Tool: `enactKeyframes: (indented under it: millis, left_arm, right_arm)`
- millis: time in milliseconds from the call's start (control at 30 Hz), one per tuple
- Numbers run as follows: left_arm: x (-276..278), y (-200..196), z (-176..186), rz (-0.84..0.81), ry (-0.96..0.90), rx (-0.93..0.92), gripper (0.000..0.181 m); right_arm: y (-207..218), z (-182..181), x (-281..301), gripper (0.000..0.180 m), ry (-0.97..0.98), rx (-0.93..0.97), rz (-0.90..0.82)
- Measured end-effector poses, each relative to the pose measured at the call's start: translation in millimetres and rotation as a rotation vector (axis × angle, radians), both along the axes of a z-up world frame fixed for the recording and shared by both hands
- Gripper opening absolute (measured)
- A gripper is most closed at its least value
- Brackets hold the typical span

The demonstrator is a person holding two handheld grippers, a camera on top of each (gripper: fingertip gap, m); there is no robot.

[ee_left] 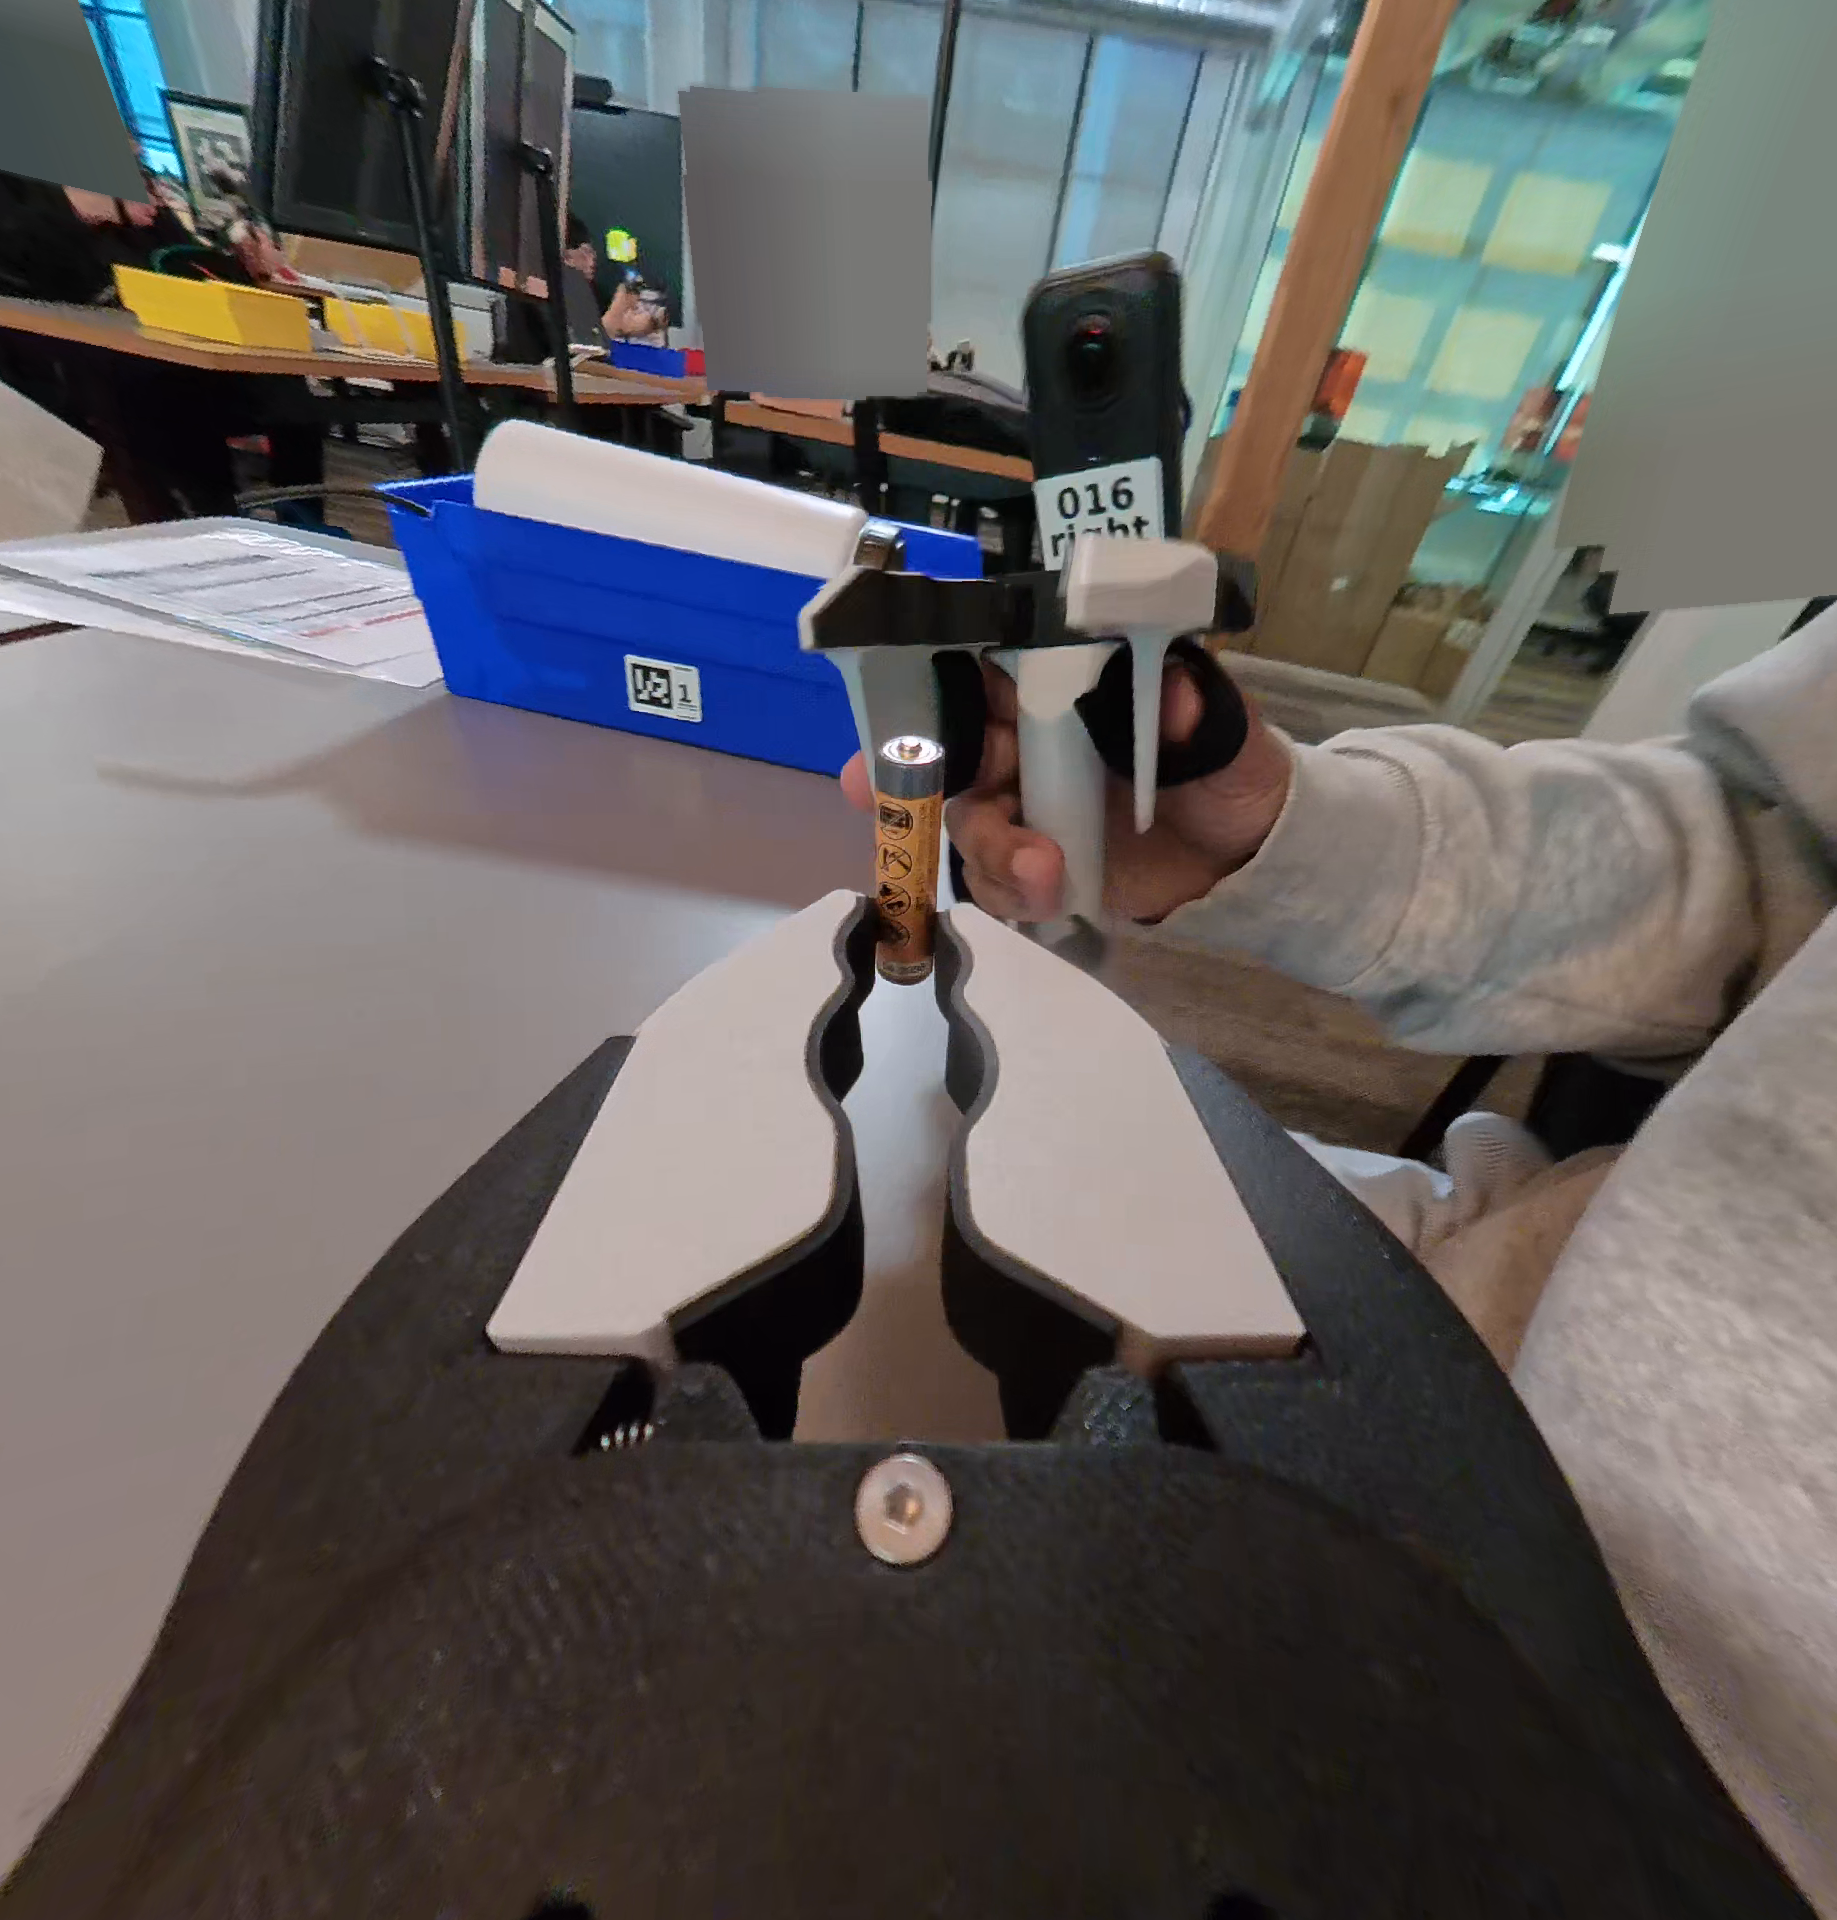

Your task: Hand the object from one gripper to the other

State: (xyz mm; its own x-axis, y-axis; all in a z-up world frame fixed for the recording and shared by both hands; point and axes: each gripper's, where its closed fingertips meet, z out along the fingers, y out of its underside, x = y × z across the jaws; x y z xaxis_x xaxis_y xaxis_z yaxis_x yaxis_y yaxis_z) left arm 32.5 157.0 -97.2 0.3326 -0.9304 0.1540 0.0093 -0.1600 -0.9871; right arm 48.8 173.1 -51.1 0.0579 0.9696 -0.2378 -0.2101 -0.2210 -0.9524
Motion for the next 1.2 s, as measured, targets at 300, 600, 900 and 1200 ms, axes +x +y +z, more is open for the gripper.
enactKeyframes:
  millis: [300, 600, 900, 1200]
  left_arm:
    - [11, -12, -8, -0.098, 0.024, -0.059, 0.010]
    - [16, -16, -14, -0.120, 0.064, -0.058, 0.010]
    - [17, -17, -14, -0.126, 0.062, -0.058, 0.010]
    - [12, -11, -6, -0.094, 0.010, -0.049, 0.017]
  right_arm:
    - [-18, -22, -19, 0.023, -0.165, 0.167, 0.040]
    - [-24, -28, -22, 0.016, -0.198, 0.186, 0.074]
    - [-24, -28, -23, 0.011, -0.204, 0.190, 0.073]
    - [-14, -22, -17, 0.011, -0.158, 0.083, 0.038]
